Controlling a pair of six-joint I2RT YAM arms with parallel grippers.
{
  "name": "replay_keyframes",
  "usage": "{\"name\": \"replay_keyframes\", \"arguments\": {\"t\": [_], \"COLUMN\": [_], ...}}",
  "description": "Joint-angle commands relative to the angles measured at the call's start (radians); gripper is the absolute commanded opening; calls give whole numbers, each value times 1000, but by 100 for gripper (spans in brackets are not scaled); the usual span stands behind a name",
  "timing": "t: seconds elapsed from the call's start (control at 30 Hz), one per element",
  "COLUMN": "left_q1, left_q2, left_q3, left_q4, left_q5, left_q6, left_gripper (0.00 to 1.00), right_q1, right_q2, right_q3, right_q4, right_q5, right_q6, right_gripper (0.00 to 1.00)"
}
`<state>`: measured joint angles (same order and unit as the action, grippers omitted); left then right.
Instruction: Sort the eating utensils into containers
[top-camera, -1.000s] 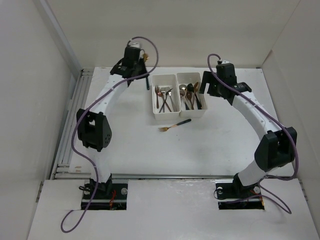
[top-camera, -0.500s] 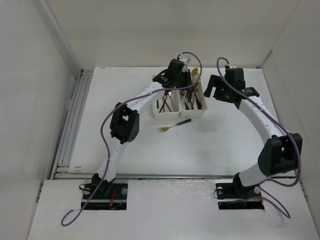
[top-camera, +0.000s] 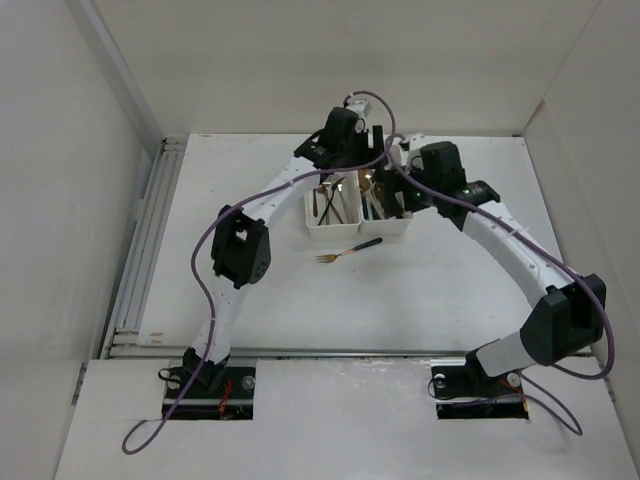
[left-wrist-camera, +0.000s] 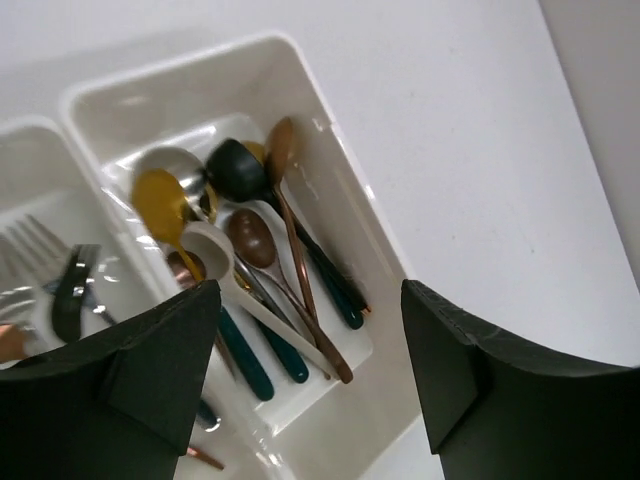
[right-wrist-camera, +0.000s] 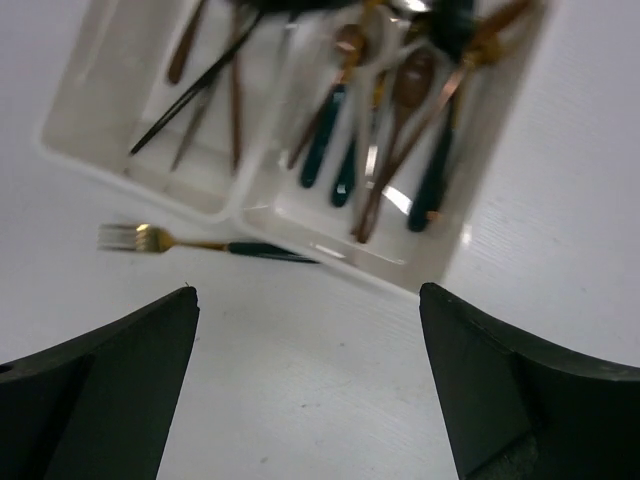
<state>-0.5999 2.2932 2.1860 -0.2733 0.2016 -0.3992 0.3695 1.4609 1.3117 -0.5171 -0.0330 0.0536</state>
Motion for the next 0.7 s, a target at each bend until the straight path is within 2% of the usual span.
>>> {"name": "replay_keyframes", "arguments": {"t": [0.0, 0.1, 0.2, 0.33, 0.43, 0.67], "left_q1": [84, 192, 319, 462, 551, 637], "left_q2": [-204, -305, -418, -544, -623, -707], "left_q3": [52, 12, -101, -286, -377, -512], "left_q4": [20, -17, -44, -76, -89, -89], "left_q5": [-39, -73, -73, -82, -71, -7], "left_q6": [65, 97, 97, 97, 97, 85], "left_gripper": [70, 70, 70, 70, 70, 70], "right_q1": [126, 271, 403, 499, 499, 499], "right_q2": [-28, -17, 44, 153, 219, 329], "right_q3": [-20, -45, -72, -81, -81, -26], "right_q4": [-26, -69, -69, -42, 12, 66], "right_q5": [-87, -87, -76, 11, 68, 107], "right_q6": [-225, -304, -314, -324, -314, -368], "right_gripper": [96, 96, 95, 95, 95, 95]}}
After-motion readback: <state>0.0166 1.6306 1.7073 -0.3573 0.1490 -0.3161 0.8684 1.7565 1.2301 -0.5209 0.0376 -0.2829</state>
